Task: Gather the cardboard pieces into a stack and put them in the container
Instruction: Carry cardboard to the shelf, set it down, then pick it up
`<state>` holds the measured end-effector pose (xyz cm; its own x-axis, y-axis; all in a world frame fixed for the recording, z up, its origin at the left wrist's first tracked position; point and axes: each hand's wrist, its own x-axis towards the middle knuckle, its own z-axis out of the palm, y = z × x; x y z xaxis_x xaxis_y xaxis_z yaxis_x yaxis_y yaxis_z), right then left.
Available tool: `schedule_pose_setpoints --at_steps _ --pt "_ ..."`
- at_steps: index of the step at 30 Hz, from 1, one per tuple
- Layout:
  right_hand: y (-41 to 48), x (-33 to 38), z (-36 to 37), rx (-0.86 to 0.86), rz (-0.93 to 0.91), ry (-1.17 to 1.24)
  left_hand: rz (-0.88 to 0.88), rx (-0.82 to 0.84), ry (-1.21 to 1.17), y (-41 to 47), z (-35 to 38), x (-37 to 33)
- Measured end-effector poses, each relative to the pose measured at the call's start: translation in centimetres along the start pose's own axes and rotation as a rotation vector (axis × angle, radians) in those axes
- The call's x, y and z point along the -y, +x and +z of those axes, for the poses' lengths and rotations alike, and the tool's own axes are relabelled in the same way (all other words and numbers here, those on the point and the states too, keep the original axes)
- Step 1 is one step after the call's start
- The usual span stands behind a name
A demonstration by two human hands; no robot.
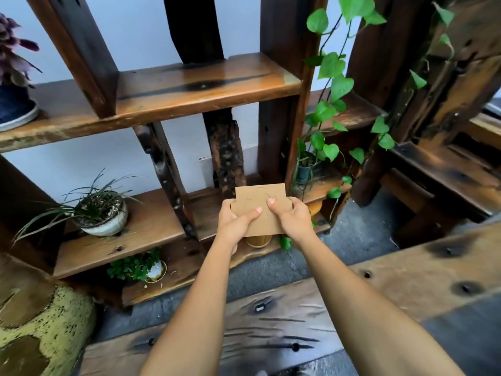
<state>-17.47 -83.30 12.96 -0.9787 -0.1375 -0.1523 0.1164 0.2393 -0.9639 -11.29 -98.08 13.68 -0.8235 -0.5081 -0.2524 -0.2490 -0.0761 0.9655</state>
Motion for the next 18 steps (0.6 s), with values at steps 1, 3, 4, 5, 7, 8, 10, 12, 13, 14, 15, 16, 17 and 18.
schedule_pose_setpoints --at_steps 1,3,4,5,7,8,10,12,13,14,15,16,17,18 --pt "-0.2 -0.4 -0.4 -0.012 0.005 0.003 -0.004 0.019 0.003 -0.2 0.3 0.2" --pt "-0.8 -0.9 -1.3 -0.046 0.016 0.019 -0.007 0.053 0.014 -0.6 1.1 0.5" --pt "-1.1 -1.2 -1.8 -0.065 0.027 0.028 -0.005 0.071 0.023 -0.8 1.6 0.5" --pt "-1.3 -1.7 -2.3 -0.082 0.029 0.042 -0.004 0.092 0.032 -1.2 2.2 0.4" --pt "-1.9 -2.0 -3.4 -0.109 0.029 0.051 -0.009 0.136 0.032 -1.7 3.3 0.4" --pt "-2.2 -2.1 -4.0 -0.130 0.033 0.056 -0.017 0.164 0.029 -2.1 3.9 0.4" --pt "-2.7 -2.7 -5.4 -0.171 0.052 0.063 -0.029 0.214 0.035 -2.8 5.2 0.5" --pt "-3.0 -3.4 -6.8 -0.201 0.067 0.056 -0.022 0.247 0.049 -3.2 6.5 0.7" --pt "-3.1 -3.9 -7.6 -0.221 0.074 0.054 -0.020 0.257 0.052 -3.5 7.3 0.8" --pt "-3.4 -4.2 -8.5 -0.236 0.088 0.041 -0.022 0.267 0.053 -3.5 8.1 1.2" --pt "-3.4 -4.6 -9.1 -0.245 0.093 0.040 -0.030 0.280 0.053 -3.7 8.7 1.4" --pt "-3.8 -5.0 -10.2 -0.256 0.102 0.040 -0.037 0.301 0.056 -3.9 9.6 1.6" --pt "-4.0 -5.3 -10.8 -0.268 0.108 0.038 -0.042 0.316 0.059 -4.1 10.3 1.7" --pt "-4.3 -5.5 -11.7 -0.282 0.123 0.034 -0.039 0.336 0.061 -4.2 11.2 1.9"
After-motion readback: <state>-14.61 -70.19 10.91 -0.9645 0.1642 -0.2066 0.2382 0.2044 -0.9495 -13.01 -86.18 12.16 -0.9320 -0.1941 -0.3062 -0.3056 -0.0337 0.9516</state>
